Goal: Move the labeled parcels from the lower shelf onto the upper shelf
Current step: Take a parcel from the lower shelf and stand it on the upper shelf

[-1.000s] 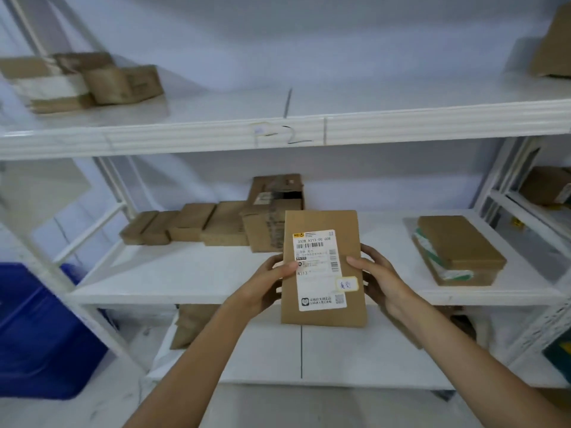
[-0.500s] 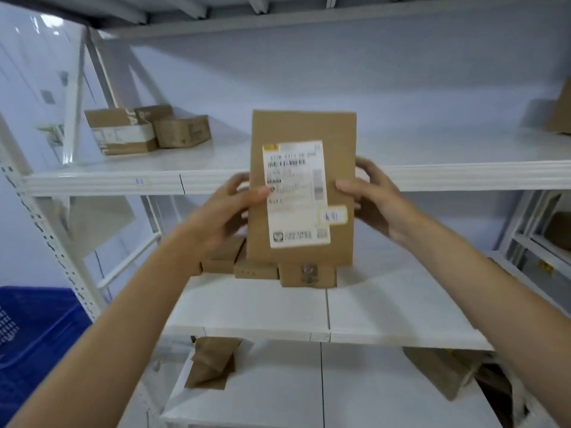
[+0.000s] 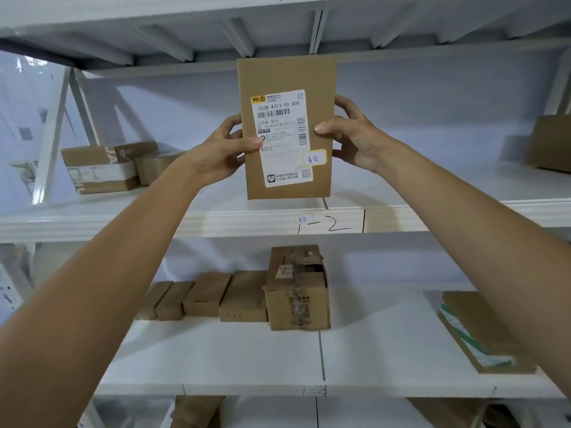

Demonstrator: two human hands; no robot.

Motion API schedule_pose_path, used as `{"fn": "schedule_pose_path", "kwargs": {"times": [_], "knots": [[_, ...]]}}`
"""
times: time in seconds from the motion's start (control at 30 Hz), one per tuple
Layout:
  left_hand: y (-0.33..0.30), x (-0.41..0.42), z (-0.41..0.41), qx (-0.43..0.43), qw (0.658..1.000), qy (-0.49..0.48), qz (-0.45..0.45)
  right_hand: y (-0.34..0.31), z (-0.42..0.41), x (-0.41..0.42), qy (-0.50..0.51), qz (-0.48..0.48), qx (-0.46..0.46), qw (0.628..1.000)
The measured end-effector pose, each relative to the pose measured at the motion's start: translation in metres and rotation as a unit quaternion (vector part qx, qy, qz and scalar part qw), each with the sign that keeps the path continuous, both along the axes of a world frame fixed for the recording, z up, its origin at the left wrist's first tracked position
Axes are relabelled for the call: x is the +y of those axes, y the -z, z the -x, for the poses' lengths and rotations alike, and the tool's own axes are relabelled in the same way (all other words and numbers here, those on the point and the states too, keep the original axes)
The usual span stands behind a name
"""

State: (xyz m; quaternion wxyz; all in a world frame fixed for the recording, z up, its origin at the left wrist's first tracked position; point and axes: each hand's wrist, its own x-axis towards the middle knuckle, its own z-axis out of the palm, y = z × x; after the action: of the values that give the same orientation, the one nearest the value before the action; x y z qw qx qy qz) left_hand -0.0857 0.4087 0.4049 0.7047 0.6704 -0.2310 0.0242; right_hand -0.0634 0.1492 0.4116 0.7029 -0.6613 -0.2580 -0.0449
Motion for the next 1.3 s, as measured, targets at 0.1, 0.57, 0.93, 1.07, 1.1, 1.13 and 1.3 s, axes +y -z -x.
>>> {"fn": "schedule_pose_path", "kwargs": {"times": [0.1, 0.57, 0.93, 1.07, 1.1, 1.13, 1.3], "knots": [[0.005, 0.005, -0.025, 0.003, 1.0, 0.016, -0.006, 0.007, -0.016, 0.001, 0.009, -0.009, 0.011, 1.0], [0.043, 0.009, -0.083, 0.017, 0.998, 0.049, 0.018, 0.029, -0.058, 0.002, 0.014, 0.012, 0.035, 0.999], [0.051, 0.006, -0.084, 0.012, 0.998, 0.055, 0.007, 0.035, -0.061, 0.002, 0.017, 0.015, 0.048, 0.999], [0.045, 0.005, -0.071, 0.021, 0.999, 0.048, 0.007, 0.037, -0.054, -0.001, 0.033, 0.025, 0.059, 0.997], [0.042, 0.006, -0.067, 0.023, 0.999, 0.037, 0.017, 0.038, -0.052, -0.001, 0.039, 0.014, 0.059, 0.997], [0.039, 0.009, -0.062, 0.023, 0.999, 0.025, 0.028, 0.038, -0.047, -0.002, 0.048, -0.001, 0.057, 0.997], [0.036, 0.035, -0.031, -0.02, 0.997, -0.04, 0.066, 0.04, -0.012, -0.007, 0.123, -0.078, 0.018, 0.989]]}}
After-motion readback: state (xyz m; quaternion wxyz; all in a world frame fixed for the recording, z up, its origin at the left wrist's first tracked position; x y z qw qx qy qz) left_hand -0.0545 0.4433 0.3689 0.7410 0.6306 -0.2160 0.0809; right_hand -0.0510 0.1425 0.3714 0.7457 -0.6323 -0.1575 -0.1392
